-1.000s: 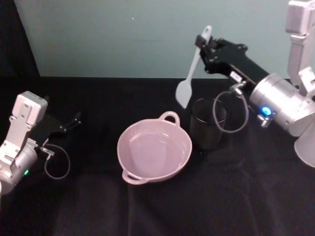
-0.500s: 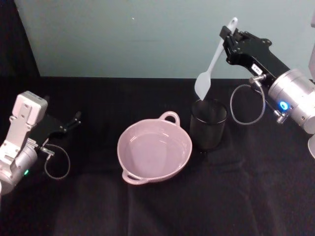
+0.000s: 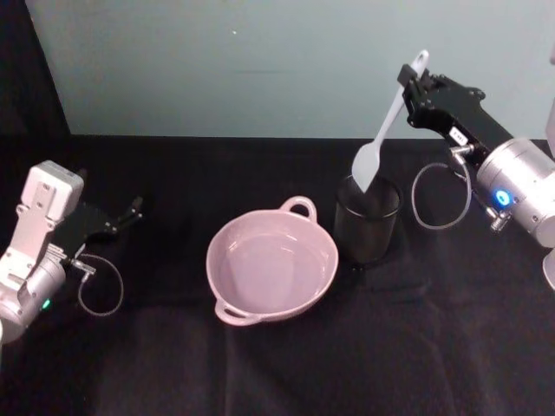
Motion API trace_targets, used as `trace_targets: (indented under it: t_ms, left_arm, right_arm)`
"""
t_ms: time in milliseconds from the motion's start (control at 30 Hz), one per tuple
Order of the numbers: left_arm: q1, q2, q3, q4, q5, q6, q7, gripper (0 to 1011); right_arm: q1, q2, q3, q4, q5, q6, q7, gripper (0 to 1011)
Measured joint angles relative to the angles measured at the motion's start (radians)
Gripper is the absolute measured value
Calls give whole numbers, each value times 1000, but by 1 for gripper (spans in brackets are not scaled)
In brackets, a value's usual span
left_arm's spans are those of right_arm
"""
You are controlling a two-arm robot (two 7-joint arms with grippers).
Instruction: Use the one hand to pick up the spoon and stir the clear water in the bowl.
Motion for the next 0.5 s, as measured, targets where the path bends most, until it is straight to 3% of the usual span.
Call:
trace_targets:
  t_ms: [500]
  left_arm:
    - [0, 0, 0, 0, 0, 0, 0, 1011]
  right_arm:
    - [6, -23, 6, 85, 5, 2, -9, 119]
